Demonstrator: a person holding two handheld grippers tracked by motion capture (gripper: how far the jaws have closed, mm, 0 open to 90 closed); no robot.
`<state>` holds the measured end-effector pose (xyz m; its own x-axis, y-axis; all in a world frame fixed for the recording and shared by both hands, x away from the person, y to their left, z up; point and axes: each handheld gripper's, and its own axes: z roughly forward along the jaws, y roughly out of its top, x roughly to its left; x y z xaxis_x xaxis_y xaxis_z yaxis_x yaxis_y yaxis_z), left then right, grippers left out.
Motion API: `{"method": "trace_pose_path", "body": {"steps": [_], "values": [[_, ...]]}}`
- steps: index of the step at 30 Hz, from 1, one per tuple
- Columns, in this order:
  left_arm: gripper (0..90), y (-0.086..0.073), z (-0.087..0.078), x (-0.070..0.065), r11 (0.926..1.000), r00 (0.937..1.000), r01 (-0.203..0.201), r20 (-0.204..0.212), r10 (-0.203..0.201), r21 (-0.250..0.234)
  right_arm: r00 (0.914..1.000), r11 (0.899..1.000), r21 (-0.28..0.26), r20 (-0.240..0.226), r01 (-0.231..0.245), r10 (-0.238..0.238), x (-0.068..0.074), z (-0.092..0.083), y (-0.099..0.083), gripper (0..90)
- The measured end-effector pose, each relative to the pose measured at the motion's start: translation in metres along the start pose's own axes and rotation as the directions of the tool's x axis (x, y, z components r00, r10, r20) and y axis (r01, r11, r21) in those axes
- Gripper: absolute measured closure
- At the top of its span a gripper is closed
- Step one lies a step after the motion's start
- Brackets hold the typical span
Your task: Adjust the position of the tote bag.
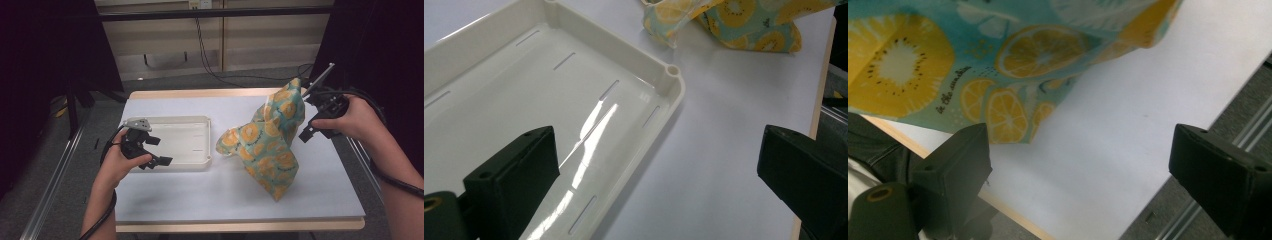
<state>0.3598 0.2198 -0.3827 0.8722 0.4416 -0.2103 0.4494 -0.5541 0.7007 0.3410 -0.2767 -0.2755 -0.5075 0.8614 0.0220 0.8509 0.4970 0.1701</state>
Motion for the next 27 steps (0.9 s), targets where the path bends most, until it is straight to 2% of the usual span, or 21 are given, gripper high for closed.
{"method": "trace_pose_path", "body": {"steps": [1,2,3,7,10,14,21,23,26,27], "values": [[3.0,0.000,0.000,0.000,1.0000,1.0000,0.000,0.000,0.000,0.000,1.0000,1.000,0.001,-0.005,0.000,0.000,0.000,-0.002,0.001,9.5],[3.0,0.000,0.000,0.001,0.9998,0.9999,-0.017,0.000,0.017,0.010,1.0000,1.000,0.001,-0.005,0.000,0.000,0.000,-0.002,0.001,9.5],[3.0,0.000,0.002,0.000,0.9999,0.9999,-0.010,0.010,0.010,0.010,1.0000,1.000,-0.004,0.009,-0.003,0.003,-0.001,-0.006,0.002,9.5],[3.0,0.000,0.006,0.000,0.9999,0.9998,-0.008,0.019,0.008,0.011,0.9999,1.000,-0.016,0.005,-0.015,0.015,-0.002,-0.015,0.006,9.5],[3.1,0.001,0.007,-0.001,0.9996,0.9998,-0.014,0.012,0.014,0.025,0.9996,0.999,-0.020,-0.010,-0.027,0.027,-0.002,-0.021,0.009,9.6],[3.2,0.001,0.008,-0.002,0.9999,0.9998,-0.008,0.019,0.008,0.015,0.9988,0.999,-0.028,-0.020,-0.046,0.045,-0.001,-0.029,0.015,9.6],[3.3,0.002,0.009,-0.001,0.9994,0.9997,-0.015,0.022,0.015,0.031,0.9981,0.998,-0.017,-0.002,-0.062,0.062,0.003,-0.042,0.027,9.9],[3.3,0.002,0.010,-0.001,0.9991,0.9992,-0.019,0.036,0.018,0.038,0.9982,0.998,-0.009,0.001,-0.060,0.060,0.003,-0.045,0.031,9.9],[3.4,0.003,0.011,-0.002,0.9990,0.9996,-0.013,0.024,0.012,0.042,0.9977,0.998,-0.014,-0.005,-0.068,0.068,0.003,-0.048,0.037,9.9],[3.4,0.002,0.012,-0.002,0.9992,0.9994,-0.014,0.031,0.013,0.038,0.9977,0.998,-0.014,-0.005,-0.068,0.068,0.003,-0.048,0.037,9.9]]}}
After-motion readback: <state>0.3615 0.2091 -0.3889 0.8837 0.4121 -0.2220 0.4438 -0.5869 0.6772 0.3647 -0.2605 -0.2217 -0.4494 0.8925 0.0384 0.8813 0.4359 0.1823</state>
